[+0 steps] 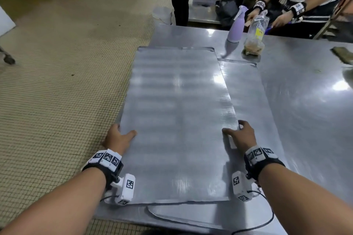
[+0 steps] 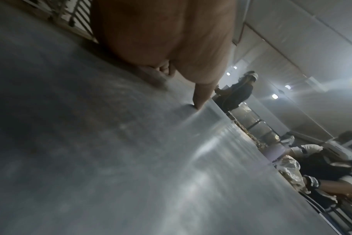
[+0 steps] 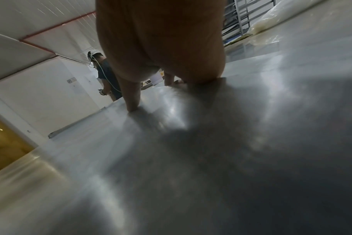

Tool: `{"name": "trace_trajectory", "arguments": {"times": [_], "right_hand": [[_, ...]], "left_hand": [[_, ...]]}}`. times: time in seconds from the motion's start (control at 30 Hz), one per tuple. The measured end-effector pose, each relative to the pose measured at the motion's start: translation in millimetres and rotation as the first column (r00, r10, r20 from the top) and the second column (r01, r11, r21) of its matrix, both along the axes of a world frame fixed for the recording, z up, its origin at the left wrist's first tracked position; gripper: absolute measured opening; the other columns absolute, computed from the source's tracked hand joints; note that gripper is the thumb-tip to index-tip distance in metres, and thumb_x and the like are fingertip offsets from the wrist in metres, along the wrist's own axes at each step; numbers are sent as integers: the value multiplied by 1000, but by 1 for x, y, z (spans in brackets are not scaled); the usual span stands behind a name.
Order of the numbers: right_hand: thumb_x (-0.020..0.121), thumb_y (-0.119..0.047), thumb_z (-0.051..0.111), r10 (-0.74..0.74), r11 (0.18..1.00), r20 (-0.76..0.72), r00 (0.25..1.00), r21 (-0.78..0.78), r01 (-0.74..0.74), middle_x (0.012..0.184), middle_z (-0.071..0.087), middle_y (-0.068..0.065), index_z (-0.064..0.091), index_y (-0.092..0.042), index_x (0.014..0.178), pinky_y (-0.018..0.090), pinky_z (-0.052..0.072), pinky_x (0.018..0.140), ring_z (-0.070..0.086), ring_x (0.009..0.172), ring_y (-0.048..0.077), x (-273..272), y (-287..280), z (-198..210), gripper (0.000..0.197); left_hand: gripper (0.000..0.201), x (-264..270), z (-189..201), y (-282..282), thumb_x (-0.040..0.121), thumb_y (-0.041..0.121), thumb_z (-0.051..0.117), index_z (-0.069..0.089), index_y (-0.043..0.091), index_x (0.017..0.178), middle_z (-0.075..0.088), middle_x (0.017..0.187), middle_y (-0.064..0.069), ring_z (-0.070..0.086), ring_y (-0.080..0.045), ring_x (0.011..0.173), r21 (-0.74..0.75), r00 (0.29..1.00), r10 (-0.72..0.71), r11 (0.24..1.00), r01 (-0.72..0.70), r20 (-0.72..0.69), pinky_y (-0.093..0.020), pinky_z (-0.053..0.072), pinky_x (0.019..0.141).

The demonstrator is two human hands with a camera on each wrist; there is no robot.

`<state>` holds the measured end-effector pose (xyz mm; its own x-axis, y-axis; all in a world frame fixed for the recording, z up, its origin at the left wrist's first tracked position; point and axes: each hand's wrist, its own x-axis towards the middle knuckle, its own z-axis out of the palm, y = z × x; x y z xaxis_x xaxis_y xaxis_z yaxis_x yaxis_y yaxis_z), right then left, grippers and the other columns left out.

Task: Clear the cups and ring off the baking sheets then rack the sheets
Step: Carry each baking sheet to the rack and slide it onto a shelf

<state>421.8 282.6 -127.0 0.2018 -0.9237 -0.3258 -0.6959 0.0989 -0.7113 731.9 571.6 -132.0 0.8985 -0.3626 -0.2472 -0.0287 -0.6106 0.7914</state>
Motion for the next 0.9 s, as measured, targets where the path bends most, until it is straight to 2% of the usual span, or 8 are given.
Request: {"name": "trace_trajectory", "arguments": {"times": [0.07, 0.17, 0.3, 0.37, 0.5, 0.63, 0.77, 0.9], "right_hand": [[76, -25, 85, -30, 1000, 28, 999, -6, 30, 144, 47, 19, 47, -6, 142, 29, 40, 97, 52, 128, 33, -10, -1, 1, 79], [75, -30, 86, -65, 998, 53, 997, -14, 65, 148, 43, 19, 45, -9, 143, 33, 39, 104, 49, 132, 33, -34, -1, 1, 83], [73, -33, 88, -125, 992, 69, 990, -25, 127, 148, 45, 19, 45, -10, 144, 41, 41, 108, 49, 132, 34, -77, -6, 3, 86], [72, -30, 88, -164, 986, 72, 984, -32, 167, 146, 47, 19, 46, -7, 142, 40, 41, 108, 50, 131, 34, -98, -8, 5, 85], [70, -34, 89, -216, 976, 56, 975, -23, 218, 142, 50, 19, 49, -10, 139, 44, 43, 109, 55, 126, 34, -133, -14, -2, 84], [67, -36, 89, -212, 977, 32, 977, -6, 213, 130, 61, 18, 54, -9, 135, 46, 49, 103, 63, 113, 32, -146, -21, -7, 81], [46, -70, 78, -148, 989, -58, 987, -12, 148, 131, 62, 12, 56, -23, 133, 51, 50, 101, 64, 112, 32, -151, -34, -23, 102], [64, -57, 83, -111, 992, -163, 980, -72, 101, 136, 58, 15, 54, -22, 139, 54, 47, 103, 59, 120, 37, -144, -29, -17, 88]], "left_hand": [[46, -6, 7, -7, 59, 46, 75, 64, 24, 97, 71, 93, 4, 69, -26, 89, -51, 999, -21, 998, 22, 26, -47, 54, 91], [37, -19, 17, -22, 72, 29, 83, 67, 13, 101, 71, 97, -2, 67, -26, 90, -84, 996, -56, 995, 62, 68, -38, 54, 83], [32, -43, 21, -48, 76, 17, 82, 69, 8, 103, 73, 100, -9, 69, -26, 92, -115, 991, -117, 986, 123, 57, -37, 55, 84], [37, -56, 20, -62, 73, 21, 82, 69, 8, 105, 74, 101, -8, 70, -25, 93, -123, 986, -162, 979, 165, 32, -37, 56, 86], [58, -71, 7, -84, 56, 47, 75, 70, 15, 105, 75, 101, -2, 72, -24, 93, -119, 971, -240, 964, 240, 17, -45, 58, 88], [47, -84, 3, -95, 67, 40, 80, 66, 16, 104, 73, 104, -5, 69, -28, 96, -13, 971, -239, 971, 240, 29, -44, 53, 91], [43, -88, 1, -93, 73, 39, 81, 65, 15, 104, 70, 107, -9, 66, -32, 96, 80, 973, -226, 972, 222, 45, -40, 51, 86], [57, -79, -5, -94, 61, 58, 73, 67, 16, 100, 59, 111, -12, 61, -37, 97, 182, 974, -220, 962, 205, 62, -48, 52, 90]]}}
